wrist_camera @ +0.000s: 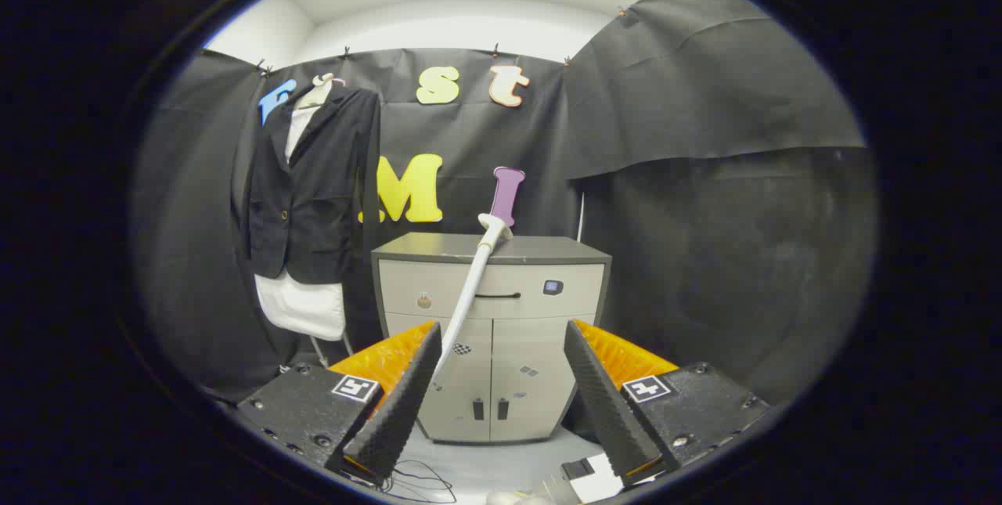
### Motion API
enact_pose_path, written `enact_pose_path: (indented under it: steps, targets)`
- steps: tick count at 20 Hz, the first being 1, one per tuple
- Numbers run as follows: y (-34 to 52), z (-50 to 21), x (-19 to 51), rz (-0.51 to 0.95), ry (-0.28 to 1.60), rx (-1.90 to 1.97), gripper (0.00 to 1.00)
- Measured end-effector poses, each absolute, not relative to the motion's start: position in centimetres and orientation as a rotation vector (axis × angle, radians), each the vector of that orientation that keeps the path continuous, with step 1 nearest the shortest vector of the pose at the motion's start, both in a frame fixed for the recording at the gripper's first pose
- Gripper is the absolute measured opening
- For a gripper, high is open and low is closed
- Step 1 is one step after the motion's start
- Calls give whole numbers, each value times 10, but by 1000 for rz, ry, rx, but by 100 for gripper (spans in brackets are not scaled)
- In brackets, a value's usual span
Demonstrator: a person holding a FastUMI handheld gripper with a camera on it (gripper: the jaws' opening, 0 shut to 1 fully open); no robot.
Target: Iron the clothes twice with a garment steamer, once on the left side and once on the right side.
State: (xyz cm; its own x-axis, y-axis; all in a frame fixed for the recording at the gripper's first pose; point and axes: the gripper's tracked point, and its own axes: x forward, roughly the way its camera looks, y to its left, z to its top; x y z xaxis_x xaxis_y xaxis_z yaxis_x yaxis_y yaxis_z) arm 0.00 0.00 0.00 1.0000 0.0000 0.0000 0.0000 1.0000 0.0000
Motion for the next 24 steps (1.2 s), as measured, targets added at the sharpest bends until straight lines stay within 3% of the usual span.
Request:
enact_pose_path:
  steps: [17,24]
  targets:
    - [20,11,3,-6,16,44,98]
    - [2,45,63,-16,17,43,98]
